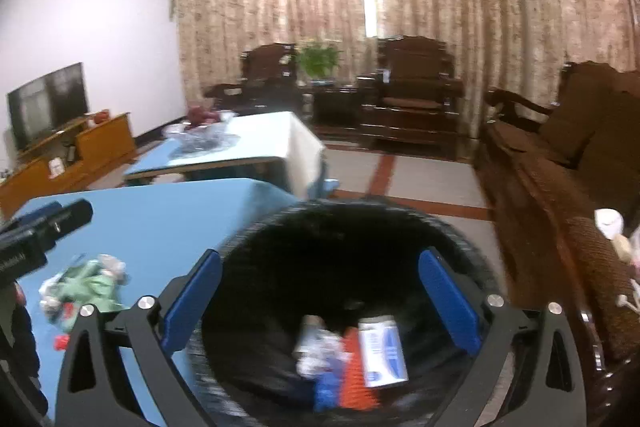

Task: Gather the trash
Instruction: 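Return to the table and grasp the red plastic bag with the left tool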

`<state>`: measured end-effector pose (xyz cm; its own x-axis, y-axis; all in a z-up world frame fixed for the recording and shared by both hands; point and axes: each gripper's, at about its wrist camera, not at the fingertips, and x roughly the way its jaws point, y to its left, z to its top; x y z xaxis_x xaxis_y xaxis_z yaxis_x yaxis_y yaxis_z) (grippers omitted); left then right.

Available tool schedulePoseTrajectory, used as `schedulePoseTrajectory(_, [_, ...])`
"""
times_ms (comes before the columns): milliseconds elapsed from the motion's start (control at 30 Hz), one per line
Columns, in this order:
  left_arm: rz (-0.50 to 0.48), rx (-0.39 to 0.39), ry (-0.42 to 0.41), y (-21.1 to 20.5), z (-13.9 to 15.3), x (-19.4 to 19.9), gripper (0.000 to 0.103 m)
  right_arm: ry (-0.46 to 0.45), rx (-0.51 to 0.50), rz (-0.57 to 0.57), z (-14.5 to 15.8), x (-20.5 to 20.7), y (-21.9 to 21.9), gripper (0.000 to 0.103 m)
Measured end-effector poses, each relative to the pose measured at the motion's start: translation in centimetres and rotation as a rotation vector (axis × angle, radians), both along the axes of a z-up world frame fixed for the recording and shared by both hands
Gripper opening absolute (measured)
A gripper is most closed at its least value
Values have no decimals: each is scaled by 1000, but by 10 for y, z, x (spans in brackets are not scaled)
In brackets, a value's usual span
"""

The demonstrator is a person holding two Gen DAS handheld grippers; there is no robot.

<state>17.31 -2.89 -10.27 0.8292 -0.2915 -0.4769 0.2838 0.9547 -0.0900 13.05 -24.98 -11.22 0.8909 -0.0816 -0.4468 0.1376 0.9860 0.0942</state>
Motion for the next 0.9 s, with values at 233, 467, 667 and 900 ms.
schedulePoseTrajectory(233, [122,45,23,75,-7,-17,85,-9,1,136,0,6,66,97])
schedulePoseTrajectory(467, [162,72,67,112,-27,-35,85,-11,1,219,-9,1,102,96])
schedulePoseTrajectory(667, [146,84,127,113,-52,-40,85,28,-2,235,-25,-1,110,90])
schedulePoseTrajectory(900, [113,105,187,96,-83,-40,85,42,-6,224,-34,-5,108,87])
